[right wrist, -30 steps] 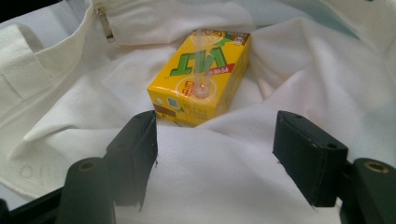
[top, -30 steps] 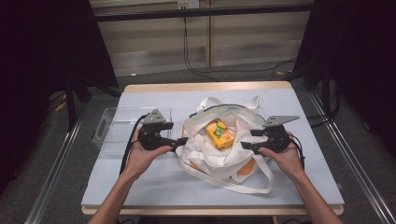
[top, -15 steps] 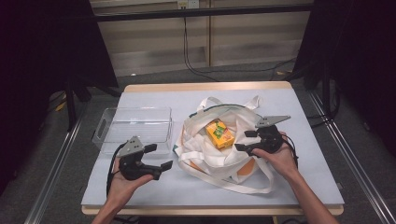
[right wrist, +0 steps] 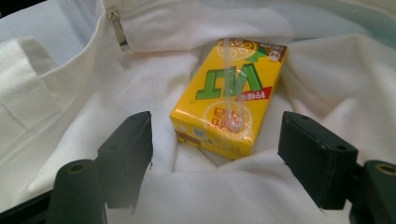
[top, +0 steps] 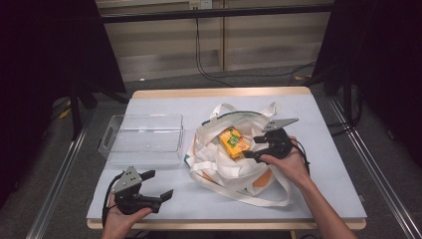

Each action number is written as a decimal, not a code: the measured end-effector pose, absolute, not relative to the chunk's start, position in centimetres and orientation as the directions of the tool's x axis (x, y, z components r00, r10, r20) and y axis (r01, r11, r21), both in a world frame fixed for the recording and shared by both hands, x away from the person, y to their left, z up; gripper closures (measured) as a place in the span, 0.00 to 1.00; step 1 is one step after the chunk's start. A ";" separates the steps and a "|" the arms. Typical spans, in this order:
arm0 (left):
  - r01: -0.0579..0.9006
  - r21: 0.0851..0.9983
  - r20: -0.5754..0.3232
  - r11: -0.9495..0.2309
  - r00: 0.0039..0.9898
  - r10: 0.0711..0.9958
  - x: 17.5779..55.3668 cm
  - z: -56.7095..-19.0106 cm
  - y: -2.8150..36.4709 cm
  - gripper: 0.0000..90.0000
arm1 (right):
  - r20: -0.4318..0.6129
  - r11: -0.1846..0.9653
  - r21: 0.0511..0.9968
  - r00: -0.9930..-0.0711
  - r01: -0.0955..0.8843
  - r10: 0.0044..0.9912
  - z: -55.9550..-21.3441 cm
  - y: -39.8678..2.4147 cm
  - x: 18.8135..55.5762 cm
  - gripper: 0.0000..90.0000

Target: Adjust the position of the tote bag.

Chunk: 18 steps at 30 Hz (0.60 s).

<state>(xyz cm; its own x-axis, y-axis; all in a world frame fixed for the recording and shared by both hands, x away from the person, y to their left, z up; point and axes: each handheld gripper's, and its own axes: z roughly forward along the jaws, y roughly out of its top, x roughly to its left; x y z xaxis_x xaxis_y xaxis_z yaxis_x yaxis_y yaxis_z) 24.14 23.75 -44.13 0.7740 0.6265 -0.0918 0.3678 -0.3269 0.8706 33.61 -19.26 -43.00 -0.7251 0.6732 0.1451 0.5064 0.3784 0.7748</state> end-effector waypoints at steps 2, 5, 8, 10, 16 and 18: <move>0.345 0.876 -0.060 -0.337 0.772 0.633 24.2 -44.0 23.8 0.10 | 0.138 0.391 0.761 -0.717 0.518 0.683 -42.9 -18.8 34.1 0.28; 0.359 0.879 -0.083 -0.315 0.764 0.640 24.4 -44.1 24.0 0.10 | 0.140 0.406 0.733 -0.704 0.546 0.696 -42.4 -18.4 34.9 0.25; 0.357 0.878 -0.077 -0.320 0.764 0.641 24.5 -44.1 24.2 0.10 | 0.126 0.418 0.716 -0.693 0.559 0.710 -41.9 -18.0 35.6 0.24; 0.362 0.878 -0.082 -0.314 0.760 0.645 24.5 -44.1 24.2 0.10 | 0.140 0.420 0.703 -0.691 0.574 0.710 -41.8 -17.7 36.1 0.23; 0.375 0.869 -0.083 -0.323 0.754 0.652 24.8 -44.3 24.4 0.10 | 0.167 0.449 0.615 -0.664 0.648 0.729 -42.5 -16.0 37.2 0.19; 0.372 0.870 -0.074 -0.324 0.748 0.660 24.9 -44.2 24.5 0.10 | 0.155 0.453 0.594 -0.647 0.665 0.747 -42.6 -15.5 37.5 0.19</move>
<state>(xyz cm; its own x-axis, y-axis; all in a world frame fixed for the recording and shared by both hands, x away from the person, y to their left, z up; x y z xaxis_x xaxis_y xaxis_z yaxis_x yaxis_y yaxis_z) 24.91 24.54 -44.20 0.7478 0.6597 -0.0744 0.3722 -0.3239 0.8698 37.51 -15.54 -42.60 -0.6468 0.7468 0.1546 0.6649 0.4529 0.5940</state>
